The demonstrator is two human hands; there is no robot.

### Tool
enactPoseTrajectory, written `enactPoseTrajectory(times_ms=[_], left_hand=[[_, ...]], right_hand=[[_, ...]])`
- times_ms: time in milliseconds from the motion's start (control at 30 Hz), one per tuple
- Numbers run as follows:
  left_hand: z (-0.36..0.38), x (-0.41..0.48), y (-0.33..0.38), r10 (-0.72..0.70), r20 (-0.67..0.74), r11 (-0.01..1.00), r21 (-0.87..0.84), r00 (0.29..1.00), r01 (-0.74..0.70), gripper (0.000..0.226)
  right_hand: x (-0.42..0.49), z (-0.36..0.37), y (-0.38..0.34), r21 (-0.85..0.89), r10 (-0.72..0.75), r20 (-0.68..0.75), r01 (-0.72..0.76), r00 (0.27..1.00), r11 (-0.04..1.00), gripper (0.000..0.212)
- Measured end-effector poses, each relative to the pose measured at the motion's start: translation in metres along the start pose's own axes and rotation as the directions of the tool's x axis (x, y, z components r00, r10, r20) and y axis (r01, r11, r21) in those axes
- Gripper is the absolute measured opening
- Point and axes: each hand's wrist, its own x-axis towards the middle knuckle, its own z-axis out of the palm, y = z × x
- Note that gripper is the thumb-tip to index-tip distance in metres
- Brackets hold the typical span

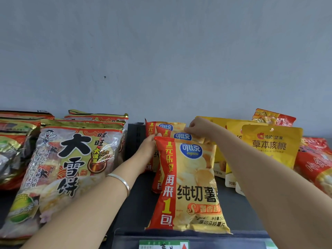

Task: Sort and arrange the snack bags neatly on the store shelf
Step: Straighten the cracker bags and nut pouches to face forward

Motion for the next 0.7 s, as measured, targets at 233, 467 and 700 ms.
enactPoseTrajectory(times_ms=[233,467,700], left_hand=[[-0.015,-0.007,-0.001,0.064,-0.052,0.998,0.011,0.997,-0.063,0.044],[-0.018,-0.014,0.001,0.065,-0.1,0.996,0.065,0.993,-0.058,0.051],[-0.008,-0.025,0.005,0.128,-0.317,0.983,0.168,0.94,-0.077,0.058]], right_hand=[[0.001,0.012,-0.032,-0.004,-0.106,-0.07,0.106,0.992,0.994,0.027],[0.002,0.013,-0.032,-0.011,-0.104,-0.047,0.103,0.993,0.995,0.038],[-0.028,0.002,-0.003,0.031,-0.108,-0.251,0.119,0.962,0.992,0.046]])
